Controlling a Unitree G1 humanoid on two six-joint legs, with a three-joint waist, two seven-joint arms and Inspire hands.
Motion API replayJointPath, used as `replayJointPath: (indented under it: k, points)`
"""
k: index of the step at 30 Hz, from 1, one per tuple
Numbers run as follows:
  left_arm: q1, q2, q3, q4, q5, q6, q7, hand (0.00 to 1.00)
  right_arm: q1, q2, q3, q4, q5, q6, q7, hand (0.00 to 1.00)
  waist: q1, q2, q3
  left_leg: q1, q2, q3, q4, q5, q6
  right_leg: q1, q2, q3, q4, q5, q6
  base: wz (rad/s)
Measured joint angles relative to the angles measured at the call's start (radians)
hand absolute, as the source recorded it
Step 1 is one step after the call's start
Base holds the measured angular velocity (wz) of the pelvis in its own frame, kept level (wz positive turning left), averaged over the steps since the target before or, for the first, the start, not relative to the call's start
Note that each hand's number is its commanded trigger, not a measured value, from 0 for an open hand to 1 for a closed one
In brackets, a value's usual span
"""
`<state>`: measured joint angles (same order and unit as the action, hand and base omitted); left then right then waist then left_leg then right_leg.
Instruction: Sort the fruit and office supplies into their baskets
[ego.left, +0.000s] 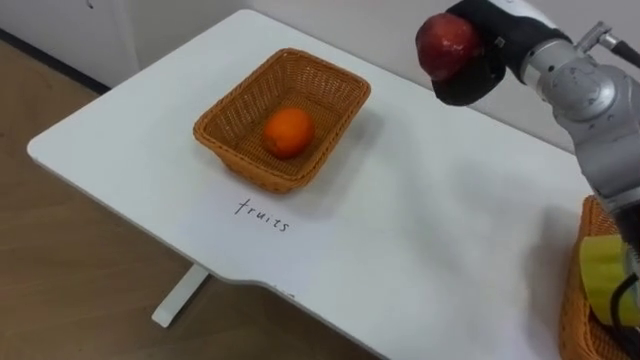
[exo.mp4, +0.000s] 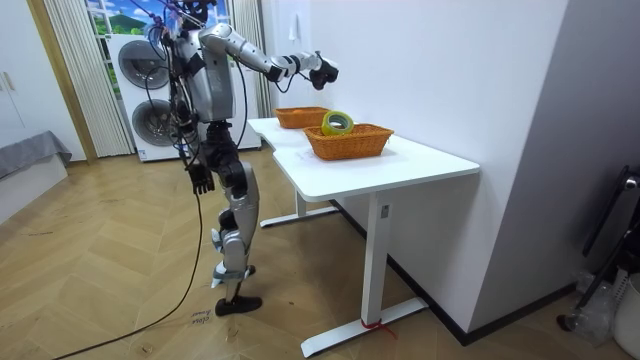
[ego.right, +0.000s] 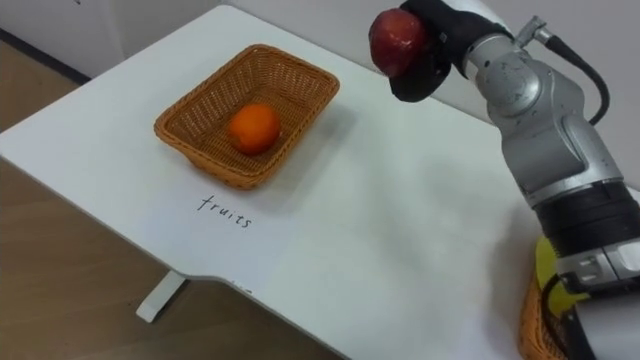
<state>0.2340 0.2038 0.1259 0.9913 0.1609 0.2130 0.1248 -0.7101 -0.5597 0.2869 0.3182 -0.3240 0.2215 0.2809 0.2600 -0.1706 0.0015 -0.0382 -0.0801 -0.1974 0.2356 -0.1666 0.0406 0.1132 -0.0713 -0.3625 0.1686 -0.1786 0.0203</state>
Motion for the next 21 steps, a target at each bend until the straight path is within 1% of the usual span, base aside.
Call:
replayJointPath:
  k: [2,4,7,8,10,11,12,13,14,16,18,20,21]
  points:
    - [-0.003,-0.001,-0.003,-0.001,-0.001,0.002,0.001,0.0,0.0,0.0,0.006,0.0,0.0,0.006,0.0,1.0,0.004,-0.002,0.0006,0.001,0.0,0.0,0.0,0.0,0.0,-0.001,0.0,-0.001,0.0,0.0,0.0,0.0]
    - [-0.003,0.0,-0.004,-0.009,-0.003,0.005,0.004,0.0,0.0,0.0,0.008,0.004,0.0,0.022,0.0,1.0,0.016,-0.007,0.004,-0.001,0.0,-0.003,-0.001,0.0,0.0,0.0,0.0,-0.009,0.0,-0.001,0.001,0.0]
    - [0.001,0.0,-0.004,-0.011,0.0,0.006,0.002,0.0,0.0,0.002,0.008,0.012,0.0,0.024,0.0,1.0,0.027,-0.017,0.0076,0.008,0.0,-0.008,-0.003,0.0,0.0,0.007,0.0,-0.016,-0.002,-0.001,0.002,0.04]
    - [0.004,0.0,-0.004,-0.011,0.001,0.007,0.002,0.0,0.0,0.005,0.008,0.012,0.0,0.027,0.0,1.0,0.03,-0.018,0.0074,0.009,0.0,-0.01,-0.003,0.0,0.0,0.009,0.0,-0.023,-0.002,-0.001,0.002,0.04]
    - [0.01,0.004,-0.004,-0.01,0.001,0.009,-0.001,0.0,0.0,0.006,0.02,0.017,0.004,0.042,0.0,1.0,0.055,-0.028,0.0087,0.017,0.0,-0.01,-0.014,0.001,-0.001,0.015,0.0,-0.026,-0.001,-0.002,0.003,0.0]
    - [0.011,0.006,-0.002,-0.008,0.001,0.008,-0.002,0.0,0.0,0.007,0.025,0.018,0.004,0.043,0.0,1.0,0.06,-0.032,0.0095,0.018,0.0,-0.011,-0.014,0.001,-0.001,0.016,0.0,-0.026,-0.001,-0.002,0.003,0.0]
    - [0.009,0.008,-0.002,0.0,0.001,0.008,-0.004,0.0,0.0,0.008,0.041,0.019,0.004,0.044,0.0,1.0,0.077,-0.038,0.0117,0.025,0.0,-0.011,-0.014,0.001,-0.001,0.017,0.0,-0.026,-0.001,-0.002,0.003,0.05]
    - [0.009,0.009,-0.001,0.011,0.001,0.009,-0.008,0.0,0.0,0.02,0.053,0.024,0.002,0.045,0.001,1.0,0.082,-0.04,0.0149,0.032,0.0,-0.015,-0.013,0.002,-0.001,0.025,0.0,-0.028,-0.002,-0.002,0.003,0.06]
    - [0.011,0.008,-0.001,0.014,0.001,0.01,-0.01,0.0,0.0,0.03,0.058,0.027,0.001,0.047,0.001,1.0,0.082,-0.038,0.0162,0.034,-0.001,-0.02,-0.013,0.002,-0.001,0.028,0.0,-0.028,-0.002,-0.002,0.003,0.2]
    - [0.012,0.008,-0.001,0.022,0.001,0.01,-0.024,0.0,0.0,0.056,0.073,0.027,0.0,0.054,0.001,1.0,0.087,-0.041,0.0147,0.033,-0.001,-0.036,-0.011,0.003,0.0,0.032,-0.002,-0.037,-0.001,-0.003,0.004,0.22]
    - [0.011,0.008,-0.001,0.031,0.001,0.008,-0.032,0.0,0.0,0.064,0.083,0.028,0.002,0.054,0.001,1.0,0.101,-0.04,0.0158,0.032,-0.004,-0.043,-0.01,0.003,0.001,0.036,-0.005,-0.05,-0.001,-0.003,0.004,0.16]
    - [0.012,0.009,0.0,0.044,0.001,0.009,-0.038,0.0,0.0,0.073,0.085,0.028,0.003,0.054,0.002,1.0,0.103,-0.037,0.0181,0.033,-0.009,-0.056,-0.011,0.003,0.002,0.044,-0.008,-0.058,-0.001,-0.004,0.007,0.21]
    - [0.015,0.009,0.001,0.045,0.001,0.011,-0.043,0.0,0.0,0.074,0.085,0.028,0.004,0.054,0.002,1.0,0.106,-0.038,0.0177,0.03,-0.016,-0.063,-0.012,0.004,0.003,0.045,-0.012,-0.055,-0.001,-0.01,0.015,0.19]
